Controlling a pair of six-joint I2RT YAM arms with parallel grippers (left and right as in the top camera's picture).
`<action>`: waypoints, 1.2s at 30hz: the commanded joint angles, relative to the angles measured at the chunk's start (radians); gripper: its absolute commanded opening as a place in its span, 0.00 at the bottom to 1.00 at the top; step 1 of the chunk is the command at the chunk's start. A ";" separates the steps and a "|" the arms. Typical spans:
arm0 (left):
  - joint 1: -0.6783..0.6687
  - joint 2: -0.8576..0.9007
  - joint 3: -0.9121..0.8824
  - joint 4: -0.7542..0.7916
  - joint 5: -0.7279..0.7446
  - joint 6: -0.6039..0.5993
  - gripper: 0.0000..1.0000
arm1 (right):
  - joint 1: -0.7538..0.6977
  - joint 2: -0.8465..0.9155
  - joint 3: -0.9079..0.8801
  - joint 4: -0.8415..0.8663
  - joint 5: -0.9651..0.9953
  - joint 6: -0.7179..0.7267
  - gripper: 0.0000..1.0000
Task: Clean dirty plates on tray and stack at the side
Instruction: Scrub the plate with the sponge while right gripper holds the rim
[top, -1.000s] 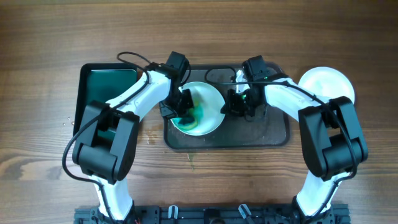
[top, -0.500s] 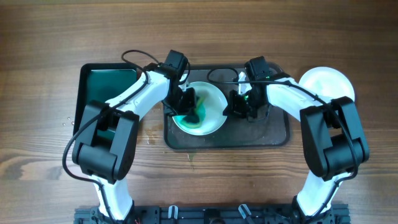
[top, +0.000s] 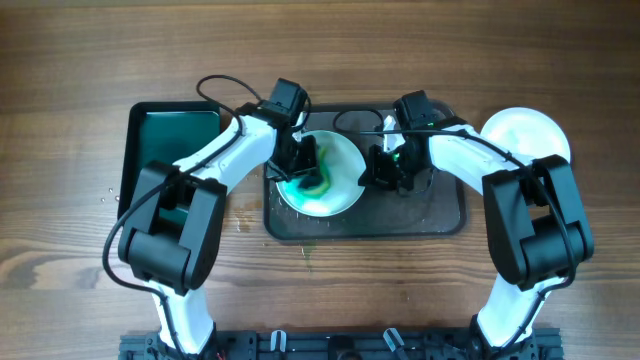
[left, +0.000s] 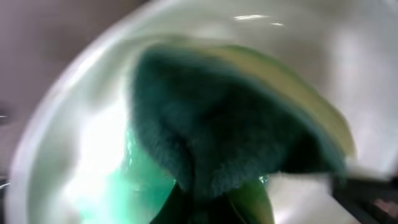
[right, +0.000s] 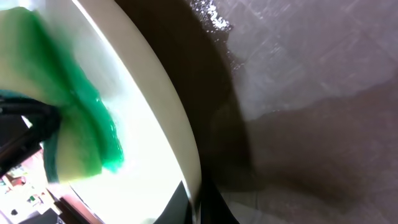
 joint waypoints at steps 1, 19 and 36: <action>0.021 0.023 -0.018 -0.088 -0.478 -0.117 0.04 | 0.006 0.031 -0.028 -0.016 0.058 -0.006 0.04; -0.024 0.023 -0.018 -0.002 0.511 0.271 0.04 | 0.006 0.030 -0.028 -0.015 0.060 -0.005 0.04; -0.003 0.023 -0.018 0.047 -0.319 -0.100 0.04 | 0.006 0.030 -0.028 -0.016 0.064 -0.005 0.04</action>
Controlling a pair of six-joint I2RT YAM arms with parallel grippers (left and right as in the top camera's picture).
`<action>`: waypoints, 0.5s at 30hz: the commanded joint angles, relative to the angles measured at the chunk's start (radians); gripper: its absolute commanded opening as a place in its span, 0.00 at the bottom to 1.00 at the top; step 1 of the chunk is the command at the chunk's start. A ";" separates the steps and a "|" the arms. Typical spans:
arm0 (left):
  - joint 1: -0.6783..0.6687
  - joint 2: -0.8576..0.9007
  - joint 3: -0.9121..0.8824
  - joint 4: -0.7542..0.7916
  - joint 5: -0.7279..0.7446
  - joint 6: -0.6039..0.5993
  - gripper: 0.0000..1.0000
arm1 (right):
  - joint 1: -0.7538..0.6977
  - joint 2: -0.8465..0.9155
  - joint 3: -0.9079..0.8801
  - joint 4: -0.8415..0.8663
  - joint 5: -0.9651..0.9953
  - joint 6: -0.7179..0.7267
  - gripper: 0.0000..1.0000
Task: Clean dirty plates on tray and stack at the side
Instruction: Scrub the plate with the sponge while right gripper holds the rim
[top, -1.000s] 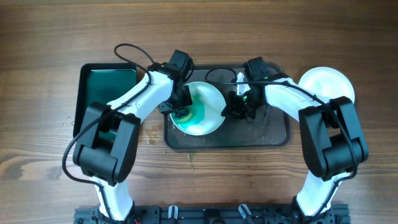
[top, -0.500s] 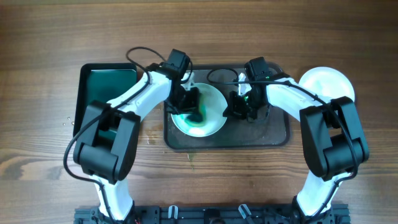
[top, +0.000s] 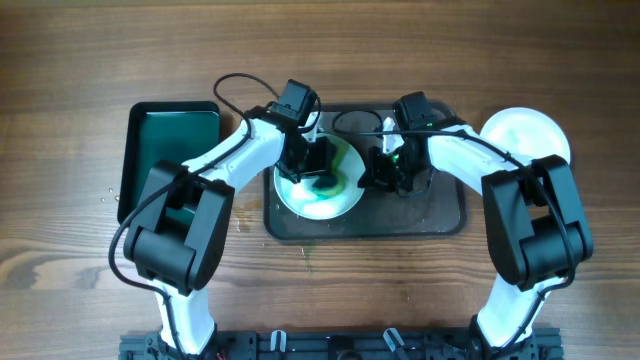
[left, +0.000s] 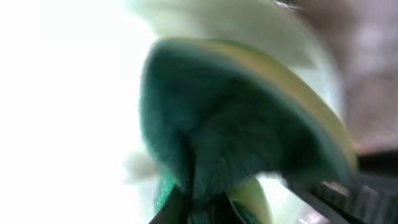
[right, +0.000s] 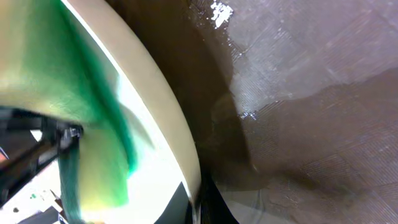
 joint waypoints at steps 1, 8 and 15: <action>0.032 0.012 -0.008 -0.068 -0.502 -0.204 0.04 | 0.002 0.030 -0.028 -0.007 0.067 -0.008 0.04; 0.018 0.012 -0.008 -0.204 -0.583 -0.255 0.04 | 0.002 0.030 -0.028 -0.006 0.067 -0.008 0.04; -0.032 0.012 -0.008 -0.302 -0.187 -0.024 0.04 | 0.002 0.030 -0.028 -0.006 0.067 -0.008 0.04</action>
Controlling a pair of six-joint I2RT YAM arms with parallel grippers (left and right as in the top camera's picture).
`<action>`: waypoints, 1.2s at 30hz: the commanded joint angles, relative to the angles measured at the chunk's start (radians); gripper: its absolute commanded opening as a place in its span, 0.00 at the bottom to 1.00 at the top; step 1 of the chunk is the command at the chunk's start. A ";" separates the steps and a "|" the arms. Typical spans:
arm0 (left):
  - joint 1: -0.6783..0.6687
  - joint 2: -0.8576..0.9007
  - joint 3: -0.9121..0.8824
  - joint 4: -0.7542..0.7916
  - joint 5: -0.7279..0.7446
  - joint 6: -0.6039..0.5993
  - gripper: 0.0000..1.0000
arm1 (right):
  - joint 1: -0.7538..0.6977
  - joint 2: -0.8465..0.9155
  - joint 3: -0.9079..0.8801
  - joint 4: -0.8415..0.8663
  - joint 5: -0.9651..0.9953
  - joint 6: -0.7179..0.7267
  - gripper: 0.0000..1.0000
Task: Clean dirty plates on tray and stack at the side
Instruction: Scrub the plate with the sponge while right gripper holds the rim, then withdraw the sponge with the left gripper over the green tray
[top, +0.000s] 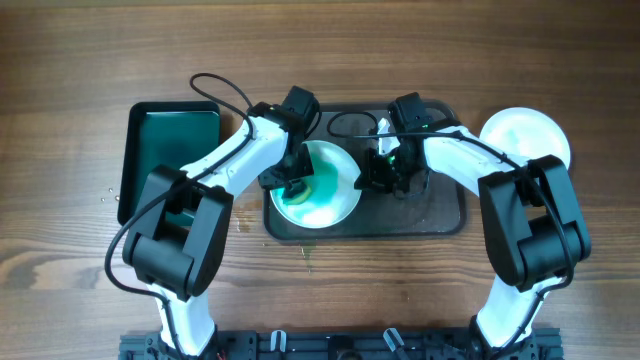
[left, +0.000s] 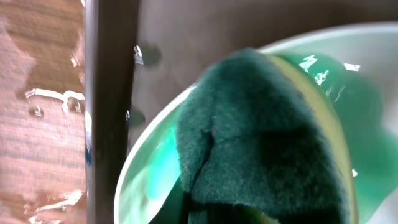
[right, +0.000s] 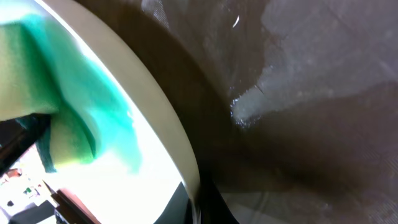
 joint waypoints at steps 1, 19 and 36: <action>-0.011 0.033 -0.040 -0.036 0.217 0.209 0.04 | -0.016 0.030 -0.028 -0.010 0.069 0.003 0.04; 0.048 0.033 -0.040 0.223 0.392 0.293 0.04 | -0.016 0.030 -0.028 -0.010 0.069 0.003 0.04; 0.171 -0.046 0.118 -0.115 -0.081 0.090 0.04 | -0.016 0.029 -0.027 -0.010 0.070 0.002 0.04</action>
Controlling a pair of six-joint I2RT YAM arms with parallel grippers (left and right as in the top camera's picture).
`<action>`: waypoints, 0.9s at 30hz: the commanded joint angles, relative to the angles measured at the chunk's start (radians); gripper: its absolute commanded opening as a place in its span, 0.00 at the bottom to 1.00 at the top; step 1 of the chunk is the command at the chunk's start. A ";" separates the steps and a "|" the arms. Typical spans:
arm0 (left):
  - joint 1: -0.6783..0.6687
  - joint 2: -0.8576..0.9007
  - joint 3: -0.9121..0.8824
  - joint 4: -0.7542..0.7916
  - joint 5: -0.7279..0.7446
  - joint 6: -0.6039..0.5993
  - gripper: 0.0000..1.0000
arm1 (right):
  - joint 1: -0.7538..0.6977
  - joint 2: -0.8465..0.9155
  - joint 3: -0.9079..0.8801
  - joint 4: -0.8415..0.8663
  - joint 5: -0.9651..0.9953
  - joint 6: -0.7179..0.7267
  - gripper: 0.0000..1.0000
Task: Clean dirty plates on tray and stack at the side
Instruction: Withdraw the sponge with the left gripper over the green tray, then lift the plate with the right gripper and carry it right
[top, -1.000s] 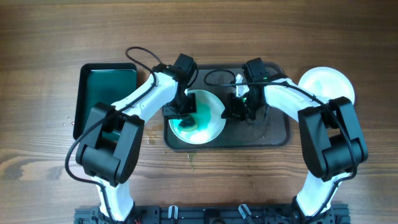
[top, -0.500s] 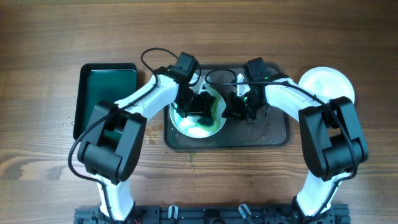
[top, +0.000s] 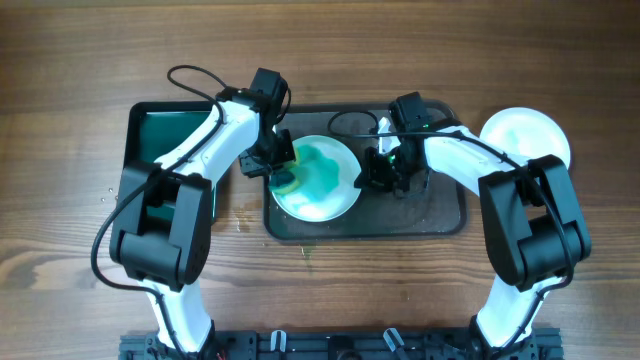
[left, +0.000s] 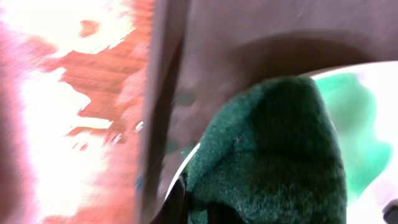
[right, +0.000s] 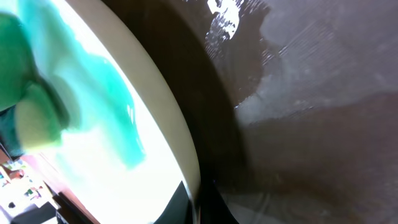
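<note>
A white plate (top: 320, 182) smeared with green soap lies in the dark tray (top: 440, 215). My left gripper (top: 281, 165) is shut on a green and yellow sponge (left: 273, 155), which rests at the plate's left rim. The sponge (top: 285, 174) shows partly under the fingers in the overhead view. My right gripper (top: 368, 172) is shut on the plate's right rim (right: 186, 149), one finger over it and one under. A clean white plate (top: 525, 132) sits on the table to the right of the tray.
A black tub of green water (top: 170, 150) stands left of the tray. Wet patches lie on the wooden table (top: 80, 250) between tub and tray. The left arm's cable (top: 195, 75) loops above the tub.
My left gripper with the sponge has moved from the plate's lower left part to its left rim, near the tray's edge. The right gripper still pinches the right rim.
The sponge in my left gripper was first on the plate's left half, then near its middle, then at its lower left, and now at its left rim. Green soap now covers more of the plate. The right gripper held the rim throughout.
</note>
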 joint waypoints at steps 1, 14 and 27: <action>0.030 -0.065 0.057 -0.093 -0.181 -0.039 0.04 | -0.014 0.028 -0.027 -0.020 0.074 -0.002 0.04; 0.032 -0.248 0.087 -0.227 -0.071 0.087 0.04 | -0.014 -0.169 -0.015 -0.131 0.266 -0.037 0.04; 0.134 -0.352 0.087 -0.273 -0.076 0.135 0.04 | -0.014 -0.487 -0.005 -0.277 0.732 0.004 0.04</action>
